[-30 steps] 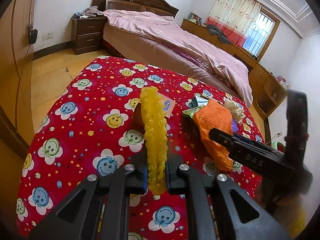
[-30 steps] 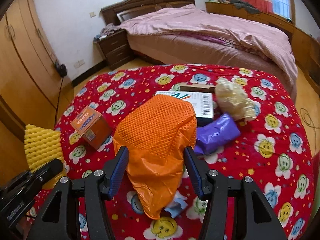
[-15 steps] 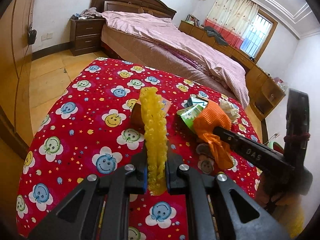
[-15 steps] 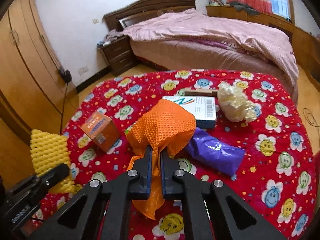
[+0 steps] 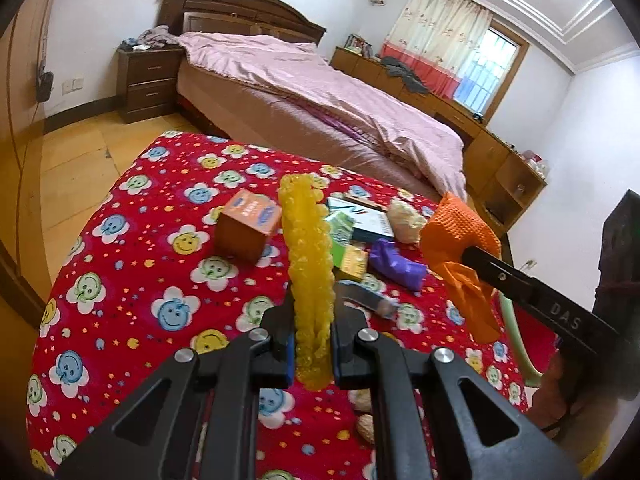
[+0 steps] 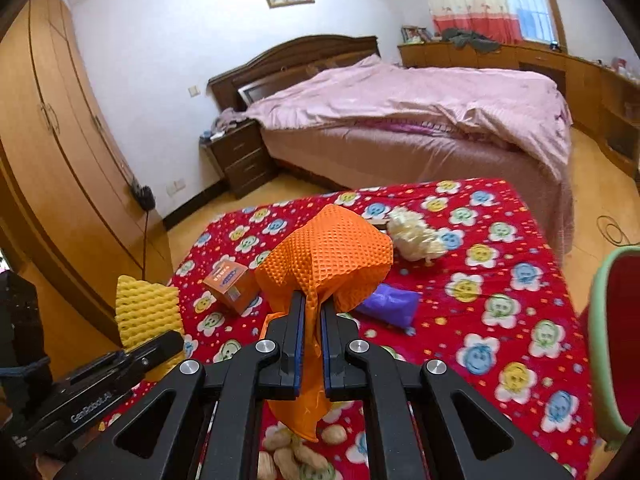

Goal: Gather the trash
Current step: 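Carry the yellow net with the left tool while the right tool carries the orange mesh bag to the bin, then open the left tool over the bin while the right tool drops the orange mesh bag in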

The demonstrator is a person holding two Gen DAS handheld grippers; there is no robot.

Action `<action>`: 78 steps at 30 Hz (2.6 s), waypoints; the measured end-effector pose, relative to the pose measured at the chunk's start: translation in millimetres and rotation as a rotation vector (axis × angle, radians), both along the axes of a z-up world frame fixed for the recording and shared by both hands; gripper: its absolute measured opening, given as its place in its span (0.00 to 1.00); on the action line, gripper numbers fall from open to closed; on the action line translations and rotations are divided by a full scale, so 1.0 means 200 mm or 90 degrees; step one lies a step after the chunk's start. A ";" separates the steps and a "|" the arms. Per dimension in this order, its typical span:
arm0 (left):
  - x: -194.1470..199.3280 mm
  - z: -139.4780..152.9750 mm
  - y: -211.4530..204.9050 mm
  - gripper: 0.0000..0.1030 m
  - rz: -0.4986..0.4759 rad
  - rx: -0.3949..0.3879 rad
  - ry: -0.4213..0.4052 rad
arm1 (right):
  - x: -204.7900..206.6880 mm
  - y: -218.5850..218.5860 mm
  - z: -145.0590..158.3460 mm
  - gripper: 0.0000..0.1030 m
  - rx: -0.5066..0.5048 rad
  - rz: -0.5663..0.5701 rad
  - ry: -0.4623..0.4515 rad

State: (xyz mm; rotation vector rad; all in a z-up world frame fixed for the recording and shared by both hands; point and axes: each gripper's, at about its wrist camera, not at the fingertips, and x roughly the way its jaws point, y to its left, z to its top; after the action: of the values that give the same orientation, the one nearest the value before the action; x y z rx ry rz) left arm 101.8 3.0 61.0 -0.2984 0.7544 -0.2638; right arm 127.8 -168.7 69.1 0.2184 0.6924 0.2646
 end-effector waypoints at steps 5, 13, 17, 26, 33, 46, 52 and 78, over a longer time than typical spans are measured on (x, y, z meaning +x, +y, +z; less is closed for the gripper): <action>-0.05 0.06 -0.09 0.11 -0.030 -0.004 -0.011 | -0.11 -0.11 0.07 0.07 0.003 -0.027 -0.021; -0.09 0.14 -0.26 0.11 -0.089 -0.008 -0.026 | -0.29 -0.32 0.14 0.07 0.006 -0.087 -0.041; -0.11 0.17 -0.36 0.11 -0.121 -0.012 -0.028 | -0.38 -0.45 0.15 0.07 0.002 -0.124 -0.048; -0.15 0.22 -0.65 0.11 -0.199 0.006 -0.037 | -0.54 -0.73 0.14 0.07 0.009 -0.206 -0.050; -0.13 0.21 -0.95 0.11 -0.276 0.013 -0.030 | -0.61 -0.96 0.08 0.07 0.030 -0.275 -0.034; -0.04 0.07 -1.52 0.11 -0.379 0.038 0.012 | -0.65 -1.40 -0.10 0.08 0.066 -0.376 0.014; 0.02 -0.04 -1.73 0.11 -0.406 0.060 0.041 | -0.60 -1.56 -0.20 0.09 0.095 -0.388 0.046; 0.07 -0.08 -1.75 0.40 -0.388 0.070 0.073 | -0.65 -1.55 -0.16 0.43 0.103 -0.396 0.031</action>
State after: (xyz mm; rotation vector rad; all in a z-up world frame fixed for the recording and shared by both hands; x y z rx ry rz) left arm 115.6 -347.6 45.0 0.0296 0.9584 -0.7819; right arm -1.4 -479.2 36.2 0.5811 0.6199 -0.2815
